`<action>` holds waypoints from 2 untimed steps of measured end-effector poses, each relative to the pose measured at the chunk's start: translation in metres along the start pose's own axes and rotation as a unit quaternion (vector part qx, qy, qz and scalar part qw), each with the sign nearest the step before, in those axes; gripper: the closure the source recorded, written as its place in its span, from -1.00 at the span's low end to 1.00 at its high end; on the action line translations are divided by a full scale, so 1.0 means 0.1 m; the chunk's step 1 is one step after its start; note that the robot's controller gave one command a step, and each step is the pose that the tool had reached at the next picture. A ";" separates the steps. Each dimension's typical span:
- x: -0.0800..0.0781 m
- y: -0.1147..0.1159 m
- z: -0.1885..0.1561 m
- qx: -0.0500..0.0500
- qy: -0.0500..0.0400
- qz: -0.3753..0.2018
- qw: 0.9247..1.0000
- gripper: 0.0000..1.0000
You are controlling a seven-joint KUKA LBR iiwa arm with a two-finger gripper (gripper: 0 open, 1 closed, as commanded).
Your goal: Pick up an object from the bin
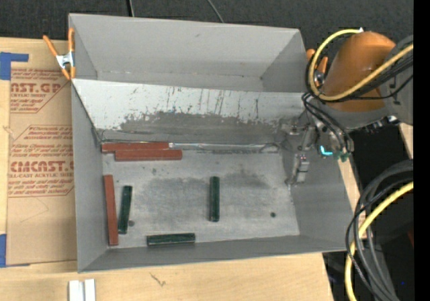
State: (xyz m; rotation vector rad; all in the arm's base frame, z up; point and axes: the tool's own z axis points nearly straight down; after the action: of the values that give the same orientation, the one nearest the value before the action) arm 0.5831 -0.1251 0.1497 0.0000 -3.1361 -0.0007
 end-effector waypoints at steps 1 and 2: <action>-0.02 0.00 -0.04 0.001 -0.004 -0.001 1.000 -1.00; 0.26 0.80 0.46 0.001 -0.004 -0.056 0.998 -1.00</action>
Offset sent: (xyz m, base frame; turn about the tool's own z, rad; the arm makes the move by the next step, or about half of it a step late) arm -0.0448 0.1351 -0.0797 -0.1894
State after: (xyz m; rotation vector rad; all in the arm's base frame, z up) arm 0.5572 -0.0450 0.1038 0.1756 -3.1394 0.0008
